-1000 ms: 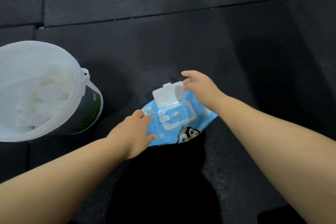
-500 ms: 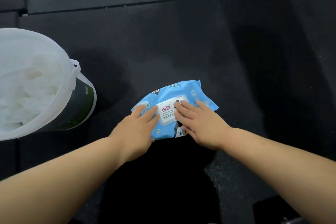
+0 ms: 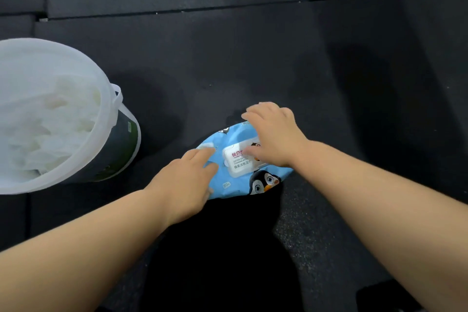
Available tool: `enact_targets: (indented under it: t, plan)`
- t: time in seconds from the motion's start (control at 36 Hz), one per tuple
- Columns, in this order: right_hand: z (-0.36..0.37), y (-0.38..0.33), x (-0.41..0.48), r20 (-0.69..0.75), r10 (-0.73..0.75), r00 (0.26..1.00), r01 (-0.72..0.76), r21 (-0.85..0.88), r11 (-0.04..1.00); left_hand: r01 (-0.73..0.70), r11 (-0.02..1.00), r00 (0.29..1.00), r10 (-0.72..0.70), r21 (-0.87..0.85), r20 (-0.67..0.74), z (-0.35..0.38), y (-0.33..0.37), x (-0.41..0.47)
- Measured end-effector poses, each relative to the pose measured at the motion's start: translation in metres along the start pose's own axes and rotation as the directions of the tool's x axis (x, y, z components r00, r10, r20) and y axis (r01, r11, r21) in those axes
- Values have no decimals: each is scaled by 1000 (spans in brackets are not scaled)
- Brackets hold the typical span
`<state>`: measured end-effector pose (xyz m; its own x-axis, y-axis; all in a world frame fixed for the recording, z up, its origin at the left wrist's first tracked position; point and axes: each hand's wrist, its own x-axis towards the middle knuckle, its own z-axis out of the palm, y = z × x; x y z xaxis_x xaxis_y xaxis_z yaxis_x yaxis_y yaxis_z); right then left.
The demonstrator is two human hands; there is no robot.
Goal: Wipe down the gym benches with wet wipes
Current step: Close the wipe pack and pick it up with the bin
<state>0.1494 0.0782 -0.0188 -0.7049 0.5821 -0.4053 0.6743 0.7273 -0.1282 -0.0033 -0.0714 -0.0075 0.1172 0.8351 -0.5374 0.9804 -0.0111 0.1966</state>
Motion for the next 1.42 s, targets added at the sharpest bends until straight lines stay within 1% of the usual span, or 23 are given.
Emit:
enact_targets:
  t: [0.08,0.11,0.17,0.22,0.28,0.33,0.42,0.47,0.53,0.61,0.72,0.83,0.94,1.03,1.08,1.14,1.25,1.33,1.36,1.42]
  plan:
    - [2,-5,14,186,8,982,-10,13,1000,37,999,999,-37,1,21,-3,-5,-7]
    - [3,-6,16,225,14,974,-22,34,999,45,999,999,-45,-11,31,-4,-6,-9]
    - [5,-8,20,232,30,972,-40,35,999,55,998,998,-53,-30,40,-5,-9,-15]
    - [2,-10,20,225,59,973,-55,-25,998,62,998,997,-61,-21,45,-5,-10,-20]
    - [-2,-11,17,263,102,960,-79,-96,992,72,997,994,-73,13,78,-7,-11,-25]
    - [-3,-10,10,327,155,932,-120,-123,985,75,996,990,-80,44,115,-8,-12,-30]
    - [0,-8,-6,354,213,911,-217,-28,976,69,996,987,-76,49,145,-9,-13,-38]
    - [2,-8,-16,341,212,916,-250,72,966,57,996,984,-67,66,165,-10,-12,-44]
    - [0,-9,-24,358,199,912,-266,149,952,34,994,983,-51,101,174,-14,-10,-50]
    - [-12,-20,-33,397,195,897,-270,140,953,3,990,981,-31,139,194,-25,-5,-61]
    - [-36,-41,-38,355,166,920,-195,48,980,-49,983,984,17,175,180,-51,-2,-75]
    - [-70,-58,-37,247,177,953,-184,4,983,-33,984,992,11,177,123,-83,-10,-92]
    - [-105,-70,-31,140,208,968,-214,27,977,47,983,999,-49,178,12,-111,-32,-112]
    - [-129,-80,-26,90,242,966,-250,89,964,163,981,986,-158,109,-53,-123,-56,-131]
    - [-140,-88,-22,53,261,964,-266,120,957,261,964,962,-256,44,-98,-126,-75,-143]
    - [-148,-97,-18,12,274,962,-273,135,952,369,929,916,-368,-22,-163,-122,-96,-155]
    - [-156,-117,-9,-45,295,955,-286,144,947,554,790,757,-609,-261,-237,-102,-137,-171]
    - [-157,-133,-1,-71,309,948,-299,122,946,641,660,648,-739,-391,-187,-81,-156,-174]
    - [-157,-138,3,-76,310,948,-300,112,947,653,619,622,-767,-436,-157,-74,-160,-173]
    - [-155,-146,9,-84,314,946,-305,97,947,636,550,603,-792,-541,-96,-65,-167,-168]
